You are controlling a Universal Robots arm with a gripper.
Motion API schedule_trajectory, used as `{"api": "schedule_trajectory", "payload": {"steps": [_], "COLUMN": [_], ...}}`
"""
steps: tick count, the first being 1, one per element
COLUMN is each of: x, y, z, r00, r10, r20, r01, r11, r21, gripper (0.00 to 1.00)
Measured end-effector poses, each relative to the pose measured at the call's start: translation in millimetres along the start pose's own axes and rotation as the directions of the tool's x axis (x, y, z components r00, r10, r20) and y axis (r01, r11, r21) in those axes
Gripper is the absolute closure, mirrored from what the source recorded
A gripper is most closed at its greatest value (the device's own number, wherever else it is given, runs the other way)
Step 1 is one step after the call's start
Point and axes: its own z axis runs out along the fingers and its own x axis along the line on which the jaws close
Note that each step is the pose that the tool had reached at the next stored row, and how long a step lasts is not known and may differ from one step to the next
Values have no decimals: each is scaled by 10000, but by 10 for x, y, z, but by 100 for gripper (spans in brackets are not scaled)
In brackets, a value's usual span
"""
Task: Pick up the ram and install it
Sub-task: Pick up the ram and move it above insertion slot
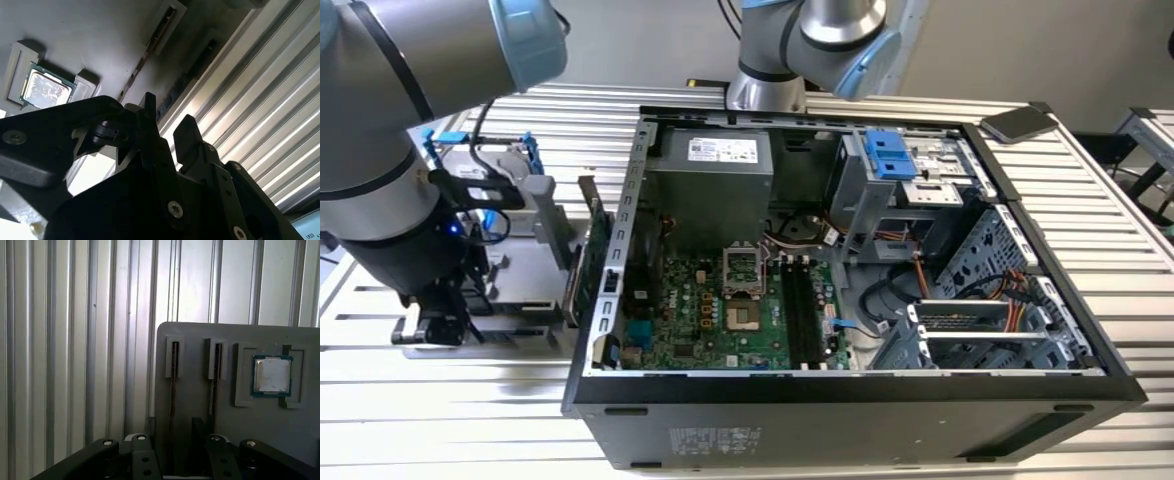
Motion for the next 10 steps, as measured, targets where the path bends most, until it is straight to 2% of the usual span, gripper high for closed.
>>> {"api": "schedule_trajectory", "payload": {"steps": [6,10], "x": [-1,-2], "y": [2,2], "z": [88,126], "r00": [9990,9988], "r10": [454,489], "r20": [-1,-1], "r01": [-454,-489], "r11": [9990,9988], "r21": [-7,-8], "gripper": [0,0]}}
